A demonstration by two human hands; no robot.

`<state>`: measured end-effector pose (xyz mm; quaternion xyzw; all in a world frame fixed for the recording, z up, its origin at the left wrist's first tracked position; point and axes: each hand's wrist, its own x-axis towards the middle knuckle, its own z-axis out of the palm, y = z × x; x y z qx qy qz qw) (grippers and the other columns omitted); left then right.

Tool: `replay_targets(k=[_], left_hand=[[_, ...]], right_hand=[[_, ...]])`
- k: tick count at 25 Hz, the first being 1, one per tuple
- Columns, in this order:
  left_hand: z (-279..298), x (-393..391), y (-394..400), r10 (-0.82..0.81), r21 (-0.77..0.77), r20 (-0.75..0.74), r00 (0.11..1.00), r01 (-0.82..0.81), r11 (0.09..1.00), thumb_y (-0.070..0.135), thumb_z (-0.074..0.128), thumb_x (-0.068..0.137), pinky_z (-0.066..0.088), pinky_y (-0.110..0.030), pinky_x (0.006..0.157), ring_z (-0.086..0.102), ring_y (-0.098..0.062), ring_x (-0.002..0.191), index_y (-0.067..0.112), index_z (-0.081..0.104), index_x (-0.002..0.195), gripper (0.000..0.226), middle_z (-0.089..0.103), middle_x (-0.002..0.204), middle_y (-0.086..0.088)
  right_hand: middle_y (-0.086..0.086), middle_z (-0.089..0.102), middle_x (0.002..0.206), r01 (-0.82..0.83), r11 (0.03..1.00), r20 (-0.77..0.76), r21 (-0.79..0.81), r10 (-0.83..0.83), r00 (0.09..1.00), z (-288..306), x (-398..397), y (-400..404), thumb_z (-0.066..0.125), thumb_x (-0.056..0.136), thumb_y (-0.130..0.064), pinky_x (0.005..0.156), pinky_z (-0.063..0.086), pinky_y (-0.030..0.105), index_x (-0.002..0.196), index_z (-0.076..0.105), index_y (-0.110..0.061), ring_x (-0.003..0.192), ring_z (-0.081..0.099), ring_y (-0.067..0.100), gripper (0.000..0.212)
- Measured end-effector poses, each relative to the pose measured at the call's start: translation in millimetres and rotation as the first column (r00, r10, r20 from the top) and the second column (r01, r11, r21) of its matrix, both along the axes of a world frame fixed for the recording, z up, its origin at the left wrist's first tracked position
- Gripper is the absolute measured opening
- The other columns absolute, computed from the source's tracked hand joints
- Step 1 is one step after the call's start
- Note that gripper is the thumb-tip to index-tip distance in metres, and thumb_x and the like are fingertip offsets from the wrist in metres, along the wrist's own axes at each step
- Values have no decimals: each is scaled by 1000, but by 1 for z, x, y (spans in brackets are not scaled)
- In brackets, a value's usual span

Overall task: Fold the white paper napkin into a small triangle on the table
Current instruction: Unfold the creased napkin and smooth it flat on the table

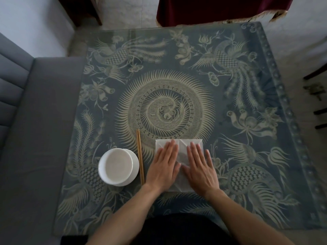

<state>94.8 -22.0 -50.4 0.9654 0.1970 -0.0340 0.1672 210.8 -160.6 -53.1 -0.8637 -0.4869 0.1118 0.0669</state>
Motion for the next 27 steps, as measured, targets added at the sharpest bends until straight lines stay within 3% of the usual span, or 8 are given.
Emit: replay_targets(k=[4,12,21,25,27], left_hand=[[-3,-18,-35,33,-38,-72,997,-35,999,42,19,105,4,-44,120,-11,-22,150,11,-7,155,65,-12,164,-8],[-3,-33,-32,40,106,-216,975,-18,994,58,5,99,0,-50,119,-17,-23,149,15,-8,155,71,-13,163,-9],[-1,-44,-30,60,69,-205,977,-47,997,56,14,101,8,-52,117,3,-28,151,12,10,156,70,7,164,-11],[5,-38,-21,82,45,-123,989,-77,996,60,11,101,-1,-48,120,-9,-26,150,15,-6,156,72,-8,164,-9],[15,-25,-11,140,30,-77,987,-138,990,56,19,103,9,-45,121,2,-28,151,15,-1,156,70,3,165,-11]], right_hand=[[16,14,160,34,999,-30,-37,-36,999,-6,-32,-20,27,100,-40,116,14,50,151,19,-1,148,11,29,65],[11,9,162,107,988,-26,-115,-111,993,-10,-30,-35,26,95,-64,118,8,52,154,13,-6,149,3,24,83],[11,5,163,133,982,-24,-133,-137,990,-4,-27,-53,20,96,-62,117,6,55,154,9,-6,149,1,26,82],[10,4,163,127,989,-14,-82,-128,992,2,-25,-56,24,97,-58,117,4,52,155,9,-10,149,-1,26,76],[10,13,162,112,992,-9,-58,-113,994,9,-23,-56,27,97,-52,116,8,51,154,19,-12,149,6,27,70]])
